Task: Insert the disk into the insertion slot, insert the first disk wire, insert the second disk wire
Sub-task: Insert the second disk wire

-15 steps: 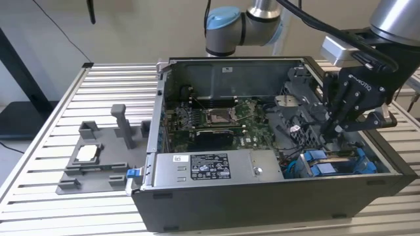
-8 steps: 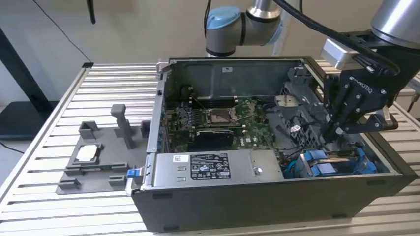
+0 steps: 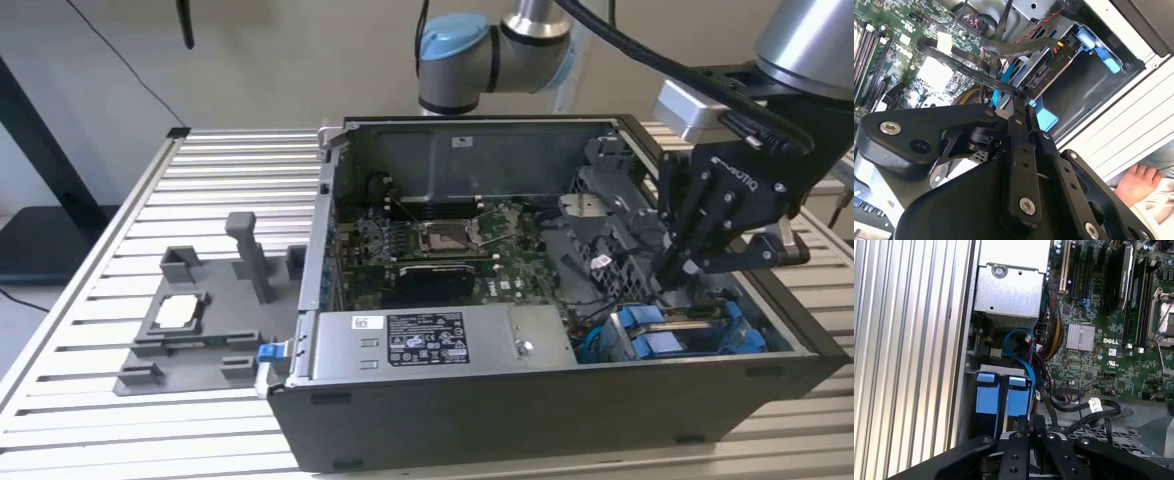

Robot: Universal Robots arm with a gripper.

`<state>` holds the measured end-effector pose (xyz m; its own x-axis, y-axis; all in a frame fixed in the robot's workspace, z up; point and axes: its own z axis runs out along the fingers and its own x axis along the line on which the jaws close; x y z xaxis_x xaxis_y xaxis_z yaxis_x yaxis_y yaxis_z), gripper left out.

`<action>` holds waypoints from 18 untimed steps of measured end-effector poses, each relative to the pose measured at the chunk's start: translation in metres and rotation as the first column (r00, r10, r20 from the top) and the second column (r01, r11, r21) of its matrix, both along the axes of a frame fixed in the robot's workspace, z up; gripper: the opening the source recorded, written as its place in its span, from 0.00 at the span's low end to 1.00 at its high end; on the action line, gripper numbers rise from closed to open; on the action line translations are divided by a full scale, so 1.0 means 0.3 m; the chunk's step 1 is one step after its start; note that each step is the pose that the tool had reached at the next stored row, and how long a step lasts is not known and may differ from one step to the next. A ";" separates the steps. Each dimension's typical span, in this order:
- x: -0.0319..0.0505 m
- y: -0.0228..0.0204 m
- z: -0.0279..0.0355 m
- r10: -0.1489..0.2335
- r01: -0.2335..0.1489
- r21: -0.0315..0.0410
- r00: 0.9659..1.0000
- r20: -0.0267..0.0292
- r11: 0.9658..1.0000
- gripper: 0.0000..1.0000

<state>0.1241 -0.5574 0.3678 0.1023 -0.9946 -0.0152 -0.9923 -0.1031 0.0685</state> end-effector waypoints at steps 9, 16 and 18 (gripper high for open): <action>0.001 -0.014 -0.021 -0.010 0.010 0.037 1.000 -0.002 0.999 0.16; 0.004 -0.033 -0.025 -0.014 0.014 0.052 1.000 -0.019 0.999 0.16; 0.005 -0.038 -0.026 -0.013 0.015 0.055 0.999 -0.029 0.998 0.16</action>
